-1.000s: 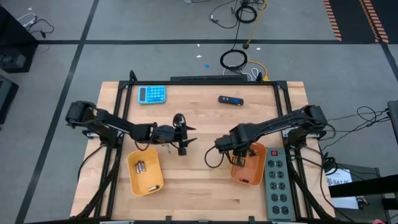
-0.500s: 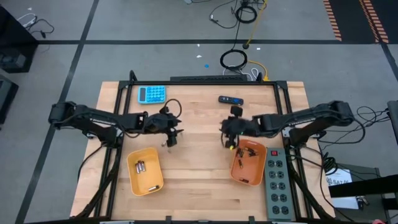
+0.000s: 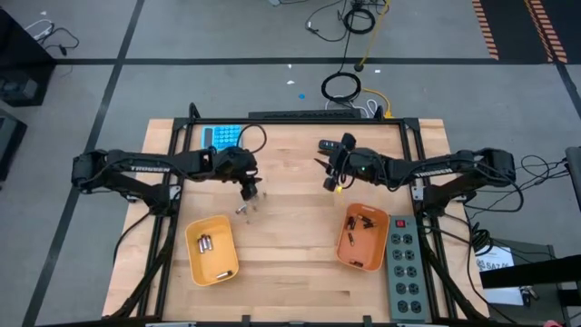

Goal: Sort batteries
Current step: Put the silver battery into the yellow bin

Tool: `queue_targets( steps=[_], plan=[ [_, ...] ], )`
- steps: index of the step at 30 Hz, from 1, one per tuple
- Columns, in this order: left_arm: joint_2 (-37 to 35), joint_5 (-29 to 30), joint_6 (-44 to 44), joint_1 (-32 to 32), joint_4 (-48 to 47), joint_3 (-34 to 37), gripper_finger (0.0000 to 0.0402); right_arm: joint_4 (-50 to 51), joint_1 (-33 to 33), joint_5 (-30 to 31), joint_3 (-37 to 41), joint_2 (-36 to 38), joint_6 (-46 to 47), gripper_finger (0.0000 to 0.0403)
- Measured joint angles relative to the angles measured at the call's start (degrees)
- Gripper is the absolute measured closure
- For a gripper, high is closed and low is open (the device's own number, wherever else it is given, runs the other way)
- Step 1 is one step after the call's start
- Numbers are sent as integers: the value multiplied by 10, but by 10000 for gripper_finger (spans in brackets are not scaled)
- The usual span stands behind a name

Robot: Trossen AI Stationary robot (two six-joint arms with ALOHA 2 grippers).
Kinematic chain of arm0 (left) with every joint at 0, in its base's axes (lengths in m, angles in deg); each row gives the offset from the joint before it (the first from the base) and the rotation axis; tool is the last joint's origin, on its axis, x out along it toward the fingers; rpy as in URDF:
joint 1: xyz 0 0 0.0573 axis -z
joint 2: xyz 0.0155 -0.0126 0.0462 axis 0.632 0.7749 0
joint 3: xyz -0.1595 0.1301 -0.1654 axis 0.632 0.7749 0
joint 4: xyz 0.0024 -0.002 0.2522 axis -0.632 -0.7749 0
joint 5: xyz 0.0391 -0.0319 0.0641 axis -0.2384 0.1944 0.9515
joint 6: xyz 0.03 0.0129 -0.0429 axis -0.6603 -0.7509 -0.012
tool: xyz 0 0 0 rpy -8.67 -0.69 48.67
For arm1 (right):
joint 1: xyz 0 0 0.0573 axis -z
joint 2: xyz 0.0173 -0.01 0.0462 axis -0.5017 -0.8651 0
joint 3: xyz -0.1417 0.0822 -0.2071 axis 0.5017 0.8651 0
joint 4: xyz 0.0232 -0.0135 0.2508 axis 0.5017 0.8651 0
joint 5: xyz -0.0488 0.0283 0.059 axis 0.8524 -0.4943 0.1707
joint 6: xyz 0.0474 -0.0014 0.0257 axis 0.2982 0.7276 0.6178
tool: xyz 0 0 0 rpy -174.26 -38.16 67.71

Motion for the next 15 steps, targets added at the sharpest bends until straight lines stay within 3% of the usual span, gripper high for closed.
queue_targets(
  steps=[5, 9, 15],
  plan=[
    [0, 0, 15, -7, -36, -14, 189, -30, -1, -6, 0, -22, 9, 294],
    [0, 0, 14, -6, -79, -35, 189, -93, 0, -46, 1, -61, -21, 294],
    [0, 36, -30, 19, -179, -77, 189, -168, 17, -62, 1, -116, -45, 294]
  ],
)
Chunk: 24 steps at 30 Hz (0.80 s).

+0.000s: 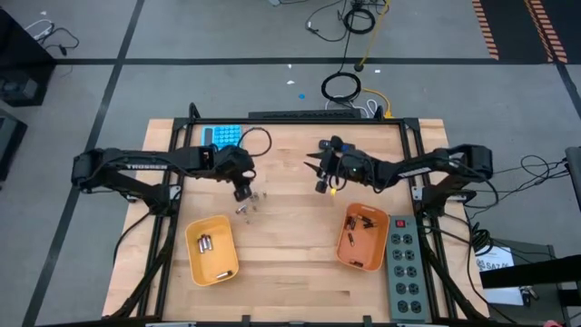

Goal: Sort batteries
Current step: Put the silver battery into the yellow bin

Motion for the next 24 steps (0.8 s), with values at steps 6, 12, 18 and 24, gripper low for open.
queue_targets(
  steps=[6, 12, 18, 24],
  plan=[
    [0, -4, -45, 36, -120, -27, 200, -4, 14, 1, 0, -4, -14, 294],
    [18, -6, -42, 46, -163, -7, 203, -11, 16, -1, 0, -4, -29, 294],
    [59, -4, -50, 46, -145, -6, 204, -12, 32, -1, 0, -4, -40, 294],
    [101, 11, -61, 44, -128, -6, 204, -11, 57, -47, 0, -4, -38, 294]
  ],
)
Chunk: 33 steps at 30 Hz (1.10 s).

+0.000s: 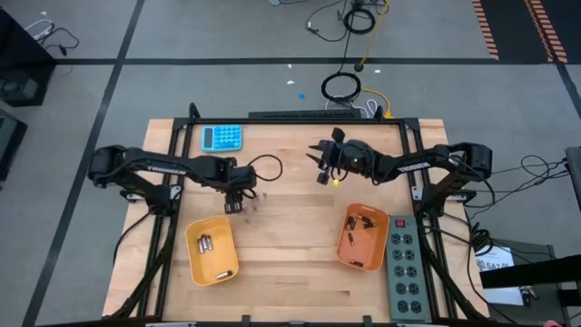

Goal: Sort batteries
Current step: Put the silver battery into the yellow bin

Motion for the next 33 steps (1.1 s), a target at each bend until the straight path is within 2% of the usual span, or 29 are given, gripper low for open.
queue_targets(
  steps=[7, 12, 29, 33],
  plan=[
    [26, 1, 5, -18, 10, 0, 204, 11, 8, -14, 0, 0, 7, 294],
    [27, -7, -1, -29, 52, 3, 204, 19, 8, -14, 0, 0, 9, 294],
    [27, -31, -1, -38, 162, 82, 204, 13, 8, -14, 9, 0, 11, 294],
    [27, -30, -3, -38, 173, 89, 233, 13, 8, -14, 9, 0, 11, 294]
  ],
)
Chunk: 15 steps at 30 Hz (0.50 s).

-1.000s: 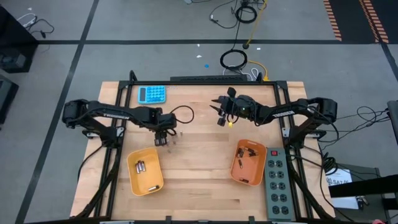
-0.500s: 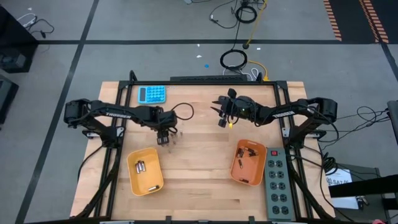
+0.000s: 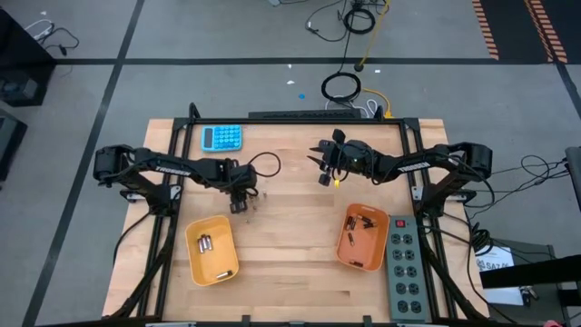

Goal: Sort batteries
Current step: Put the silver battery into the yellow bin

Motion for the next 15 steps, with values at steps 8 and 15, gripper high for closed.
queue_targets(
  steps=[8, 15],
  plan=[
    [0, 3, -13, 0, -4, 2, 368, 0, 0, 0, 0, 0, 0, 294],
    [-32, 27, -16, 0, -79, -36, 368, 1, 0, 0, 0, 0, 0, 294]
  ],
)
